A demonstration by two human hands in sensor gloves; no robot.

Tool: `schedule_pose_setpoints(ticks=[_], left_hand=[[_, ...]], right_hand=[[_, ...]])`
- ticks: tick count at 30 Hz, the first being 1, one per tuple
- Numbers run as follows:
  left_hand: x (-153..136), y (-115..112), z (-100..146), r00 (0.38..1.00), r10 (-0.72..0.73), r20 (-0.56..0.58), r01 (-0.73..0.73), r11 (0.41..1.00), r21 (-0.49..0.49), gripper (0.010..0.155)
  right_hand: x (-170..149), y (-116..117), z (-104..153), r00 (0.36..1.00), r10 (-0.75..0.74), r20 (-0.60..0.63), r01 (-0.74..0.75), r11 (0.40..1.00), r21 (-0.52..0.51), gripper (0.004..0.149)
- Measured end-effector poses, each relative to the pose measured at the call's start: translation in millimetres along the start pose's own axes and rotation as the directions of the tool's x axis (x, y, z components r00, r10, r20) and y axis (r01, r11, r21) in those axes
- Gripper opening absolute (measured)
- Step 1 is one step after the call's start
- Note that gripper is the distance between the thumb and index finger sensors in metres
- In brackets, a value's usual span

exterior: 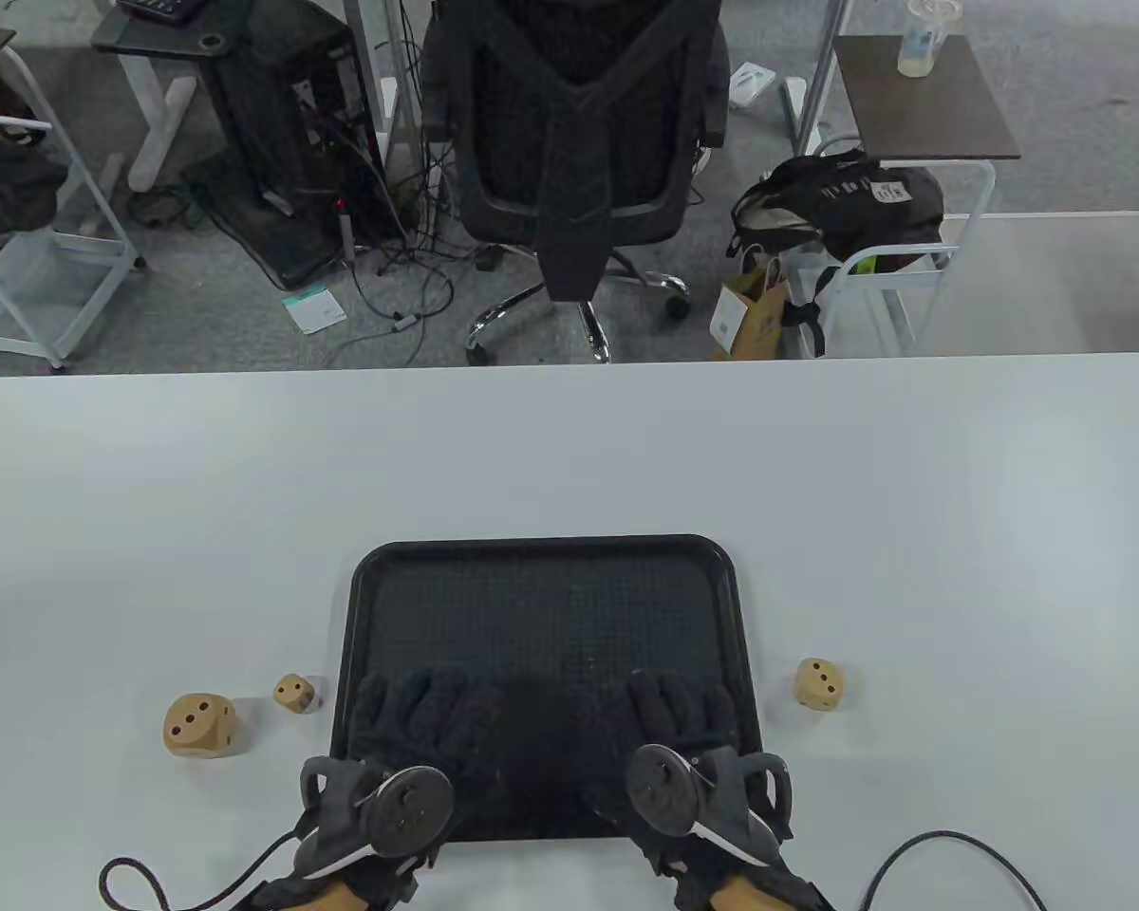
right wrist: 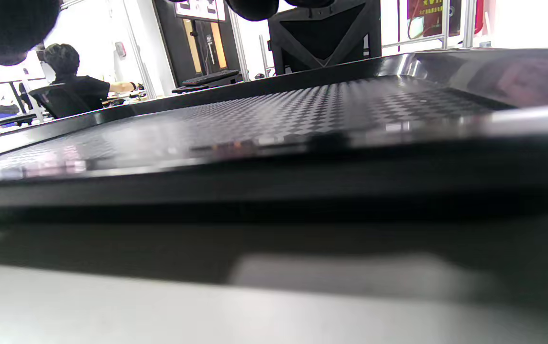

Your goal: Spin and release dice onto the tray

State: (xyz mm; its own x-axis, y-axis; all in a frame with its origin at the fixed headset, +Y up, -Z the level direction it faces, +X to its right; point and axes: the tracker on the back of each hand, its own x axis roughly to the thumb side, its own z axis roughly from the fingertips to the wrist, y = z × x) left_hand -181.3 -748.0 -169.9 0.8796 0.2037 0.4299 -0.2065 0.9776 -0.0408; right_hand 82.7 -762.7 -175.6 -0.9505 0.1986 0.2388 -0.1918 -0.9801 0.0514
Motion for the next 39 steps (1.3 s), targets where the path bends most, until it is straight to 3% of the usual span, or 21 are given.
schedule_pose_setpoints(ticks=[13, 25, 32, 39], left_hand=[[-6, -1, 0, 1.0, 0.004, -0.023, -0.004, 1.0, -0.009, 0.073], [-11, 1, 2, 0.999, 0.001, -0.044, -0.002, 1.0, -0.017, 0.073], [-12, 2, 2, 0.999, -0.004, -0.052, 0.003, 1.0, -0.024, 0.073], [-14, 2, 3, 0.998, -0.001, -0.06, -0.001, 1.0, -0.028, 0.073]], right_hand=[[-2, -2, 0, 1.0, -0.024, -0.011, 0.023, 0.999, -0.031, 0.086], [-37, -31, 9, 0.977, -0.133, -0.169, 0.097, 0.974, -0.207, 0.086], [-87, -51, 22, 0.893, -0.286, -0.348, 0.167, 0.927, -0.335, 0.086], [-136, -55, 31, 0.728, -0.432, -0.532, 0.23, 0.885, -0.404, 0.085]])
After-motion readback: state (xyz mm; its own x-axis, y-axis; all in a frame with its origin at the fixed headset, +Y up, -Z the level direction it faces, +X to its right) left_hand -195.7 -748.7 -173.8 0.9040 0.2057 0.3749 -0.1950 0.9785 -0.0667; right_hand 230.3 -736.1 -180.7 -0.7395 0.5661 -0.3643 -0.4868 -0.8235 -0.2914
